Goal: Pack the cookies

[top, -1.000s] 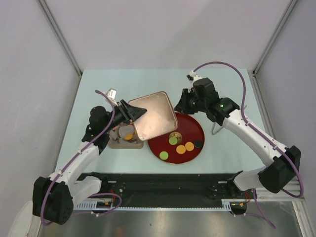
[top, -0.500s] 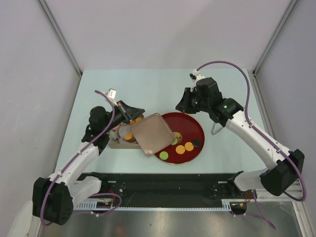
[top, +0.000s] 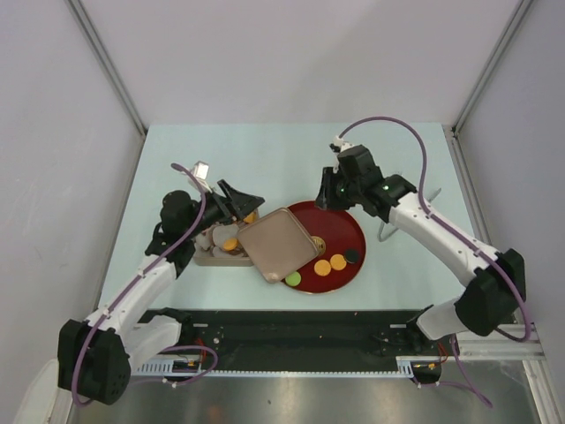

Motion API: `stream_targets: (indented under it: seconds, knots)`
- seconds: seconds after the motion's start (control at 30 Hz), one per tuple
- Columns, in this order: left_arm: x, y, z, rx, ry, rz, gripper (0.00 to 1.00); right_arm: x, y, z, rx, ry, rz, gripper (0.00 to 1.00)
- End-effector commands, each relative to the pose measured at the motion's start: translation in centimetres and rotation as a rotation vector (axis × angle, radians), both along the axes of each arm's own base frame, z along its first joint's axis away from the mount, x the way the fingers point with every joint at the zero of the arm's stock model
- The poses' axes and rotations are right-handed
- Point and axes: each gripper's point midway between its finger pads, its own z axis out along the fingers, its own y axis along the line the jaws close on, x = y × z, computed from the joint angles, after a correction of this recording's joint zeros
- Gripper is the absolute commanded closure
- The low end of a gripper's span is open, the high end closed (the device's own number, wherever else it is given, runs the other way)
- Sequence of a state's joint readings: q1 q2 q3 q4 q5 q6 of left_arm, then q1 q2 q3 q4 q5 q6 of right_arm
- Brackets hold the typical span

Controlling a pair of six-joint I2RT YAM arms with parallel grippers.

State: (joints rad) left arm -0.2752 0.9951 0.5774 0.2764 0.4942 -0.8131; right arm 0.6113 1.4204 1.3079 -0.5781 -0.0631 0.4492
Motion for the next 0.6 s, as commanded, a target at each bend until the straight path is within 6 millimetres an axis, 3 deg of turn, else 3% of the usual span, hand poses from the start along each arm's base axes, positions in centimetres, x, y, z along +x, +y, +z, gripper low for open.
stream_targets:
  seconds: [0.0, 0.17, 0.57]
  knots:
    - [-0.2, 0.7, 1.8, 0.026, -0.057, 0.036, 0.15, -0.2, -0.3, -5.8, -0.117, 0.091, 0.035, 0.66]
    - [-1.1, 1.7, 0.6, 0.047, -0.030, 0.077, 0.14, 0.0, 0.9, -10.3, -0.181, 0.145, 0.072, 0.54]
    - [-2.7, 2.6, -1.3, 0.088, 0.010, 0.099, 0.15, 0.6, 3.2, -14.6, -0.169, 0.195, 0.137, 0.51]
